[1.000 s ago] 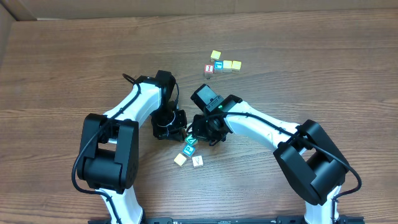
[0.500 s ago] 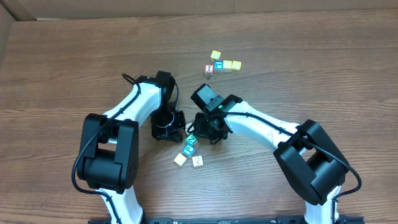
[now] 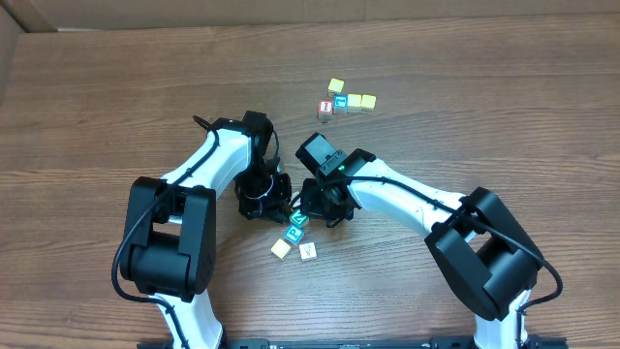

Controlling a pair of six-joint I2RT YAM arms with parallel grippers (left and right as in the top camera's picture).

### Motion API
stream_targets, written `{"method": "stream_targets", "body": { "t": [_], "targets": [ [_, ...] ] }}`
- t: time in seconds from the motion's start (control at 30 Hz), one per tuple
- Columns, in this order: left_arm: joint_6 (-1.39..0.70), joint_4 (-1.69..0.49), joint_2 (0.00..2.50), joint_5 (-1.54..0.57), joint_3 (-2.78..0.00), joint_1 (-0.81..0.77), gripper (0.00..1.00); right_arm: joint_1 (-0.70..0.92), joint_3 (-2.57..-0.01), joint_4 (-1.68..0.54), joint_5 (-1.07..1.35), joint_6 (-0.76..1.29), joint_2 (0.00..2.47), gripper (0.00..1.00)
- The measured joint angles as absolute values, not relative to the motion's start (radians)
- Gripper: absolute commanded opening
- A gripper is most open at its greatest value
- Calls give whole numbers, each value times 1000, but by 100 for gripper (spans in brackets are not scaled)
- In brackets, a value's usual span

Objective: Flip 5 blocks

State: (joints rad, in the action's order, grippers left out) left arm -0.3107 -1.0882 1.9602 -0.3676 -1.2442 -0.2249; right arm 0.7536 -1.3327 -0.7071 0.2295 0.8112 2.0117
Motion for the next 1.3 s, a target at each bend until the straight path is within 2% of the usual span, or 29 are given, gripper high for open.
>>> {"method": "stream_targets", "body": {
  "t": [0.93,1.3],
  "targets": [
    [-314,-998,1960,-368,-1245,-225,4,753,-1333,-716,258,838,2012,4],
    [-315,-1125,1960,-303,-1328,-178,4,678,-1355,-793,211,801,2012,4]
  ]
}}
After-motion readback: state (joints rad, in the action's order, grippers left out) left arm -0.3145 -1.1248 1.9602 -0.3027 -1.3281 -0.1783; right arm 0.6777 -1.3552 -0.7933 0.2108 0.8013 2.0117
